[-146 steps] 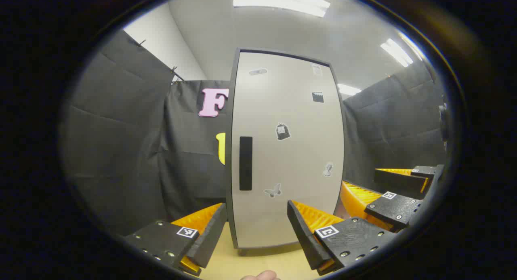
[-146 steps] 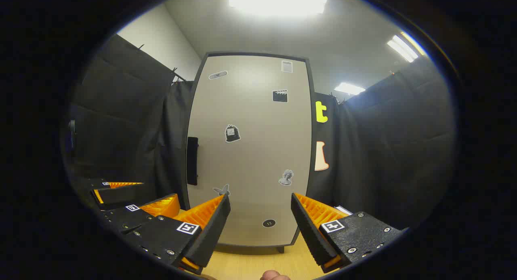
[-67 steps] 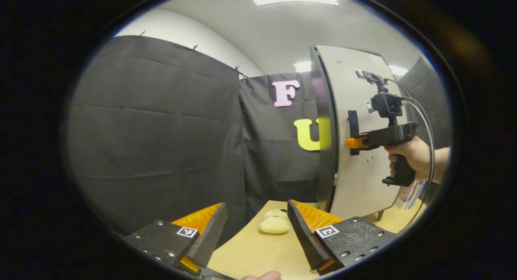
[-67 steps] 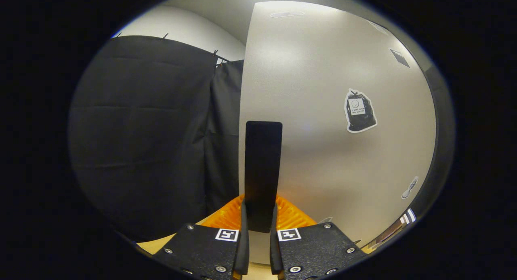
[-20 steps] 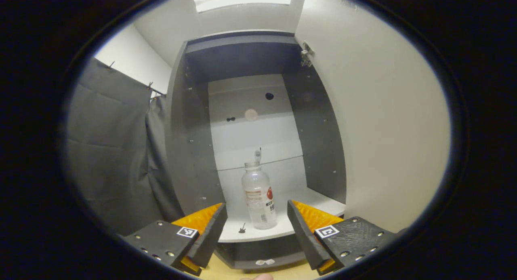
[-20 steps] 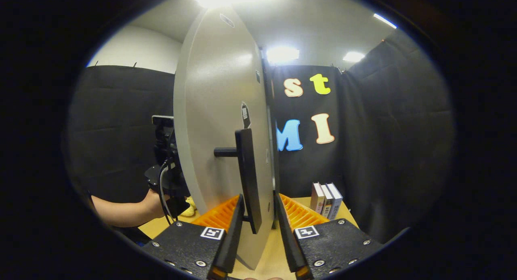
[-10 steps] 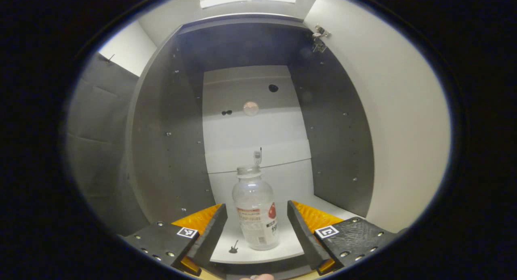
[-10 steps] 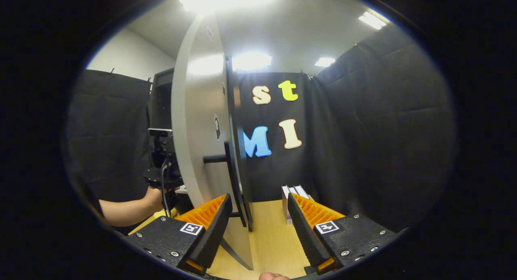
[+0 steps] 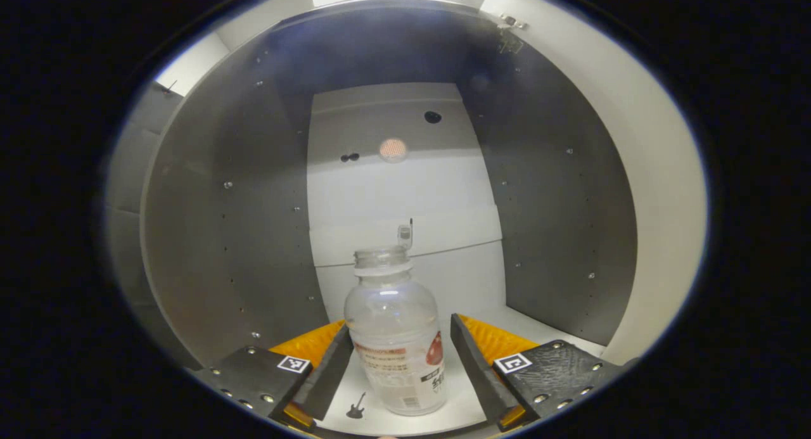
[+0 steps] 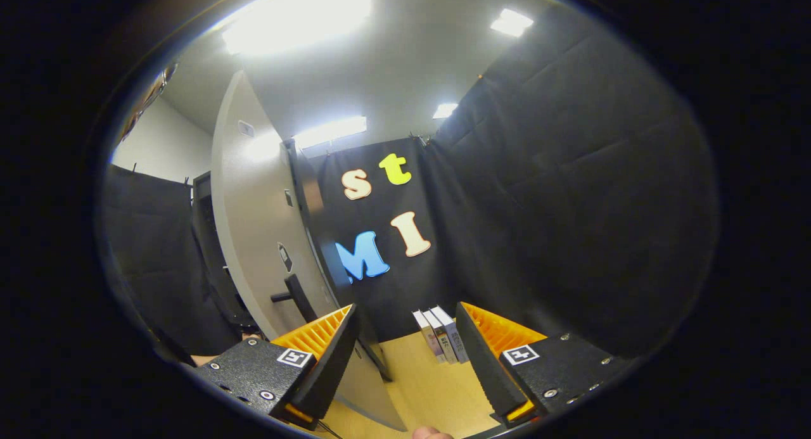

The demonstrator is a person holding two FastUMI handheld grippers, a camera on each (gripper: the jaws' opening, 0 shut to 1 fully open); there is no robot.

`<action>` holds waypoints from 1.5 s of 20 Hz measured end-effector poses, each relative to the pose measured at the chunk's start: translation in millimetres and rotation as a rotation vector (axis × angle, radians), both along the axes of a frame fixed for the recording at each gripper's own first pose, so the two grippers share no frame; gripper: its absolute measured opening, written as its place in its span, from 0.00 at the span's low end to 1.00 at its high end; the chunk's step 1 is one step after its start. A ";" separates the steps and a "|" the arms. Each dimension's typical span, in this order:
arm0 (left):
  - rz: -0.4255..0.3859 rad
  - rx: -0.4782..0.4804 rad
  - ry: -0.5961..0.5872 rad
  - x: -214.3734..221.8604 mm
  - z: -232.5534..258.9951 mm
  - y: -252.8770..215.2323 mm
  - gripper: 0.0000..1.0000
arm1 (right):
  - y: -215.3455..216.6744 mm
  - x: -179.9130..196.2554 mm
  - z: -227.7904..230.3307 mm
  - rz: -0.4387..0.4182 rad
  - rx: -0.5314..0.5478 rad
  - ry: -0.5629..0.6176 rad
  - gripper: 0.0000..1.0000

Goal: Open the cabinet door with the right hand, grasp the bottle in the cabinet with the left hand and place it on the coaster, then close the cabinet door with the right hand.

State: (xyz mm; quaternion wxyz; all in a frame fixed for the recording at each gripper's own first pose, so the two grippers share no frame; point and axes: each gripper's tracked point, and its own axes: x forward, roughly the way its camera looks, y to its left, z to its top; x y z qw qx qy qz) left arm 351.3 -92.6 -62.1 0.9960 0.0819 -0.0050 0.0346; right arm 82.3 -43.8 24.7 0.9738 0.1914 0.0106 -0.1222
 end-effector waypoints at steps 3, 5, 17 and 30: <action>0.014 0.004 -0.014 -1.8 3.9 -1.6 0.81 | -16.3 -3.4 1.9 -0.051 -0.046 0.004 0.93; 0.018 -0.007 -0.009 -6.3 6.5 -2.9 0.76 | -23.8 -3.3 -2.2 -0.067 -0.080 0.019 0.93; 0.110 0.039 -0.056 -157.2 50.9 10.8 0.74 | -40.7 20.0 -63.0 0.045 -0.203 0.182 0.94; 0.289 0.076 -0.066 -374.8 -22.0 23.0 0.77 | -23.1 53.4 -50.5 0.129 -0.310 0.048 0.93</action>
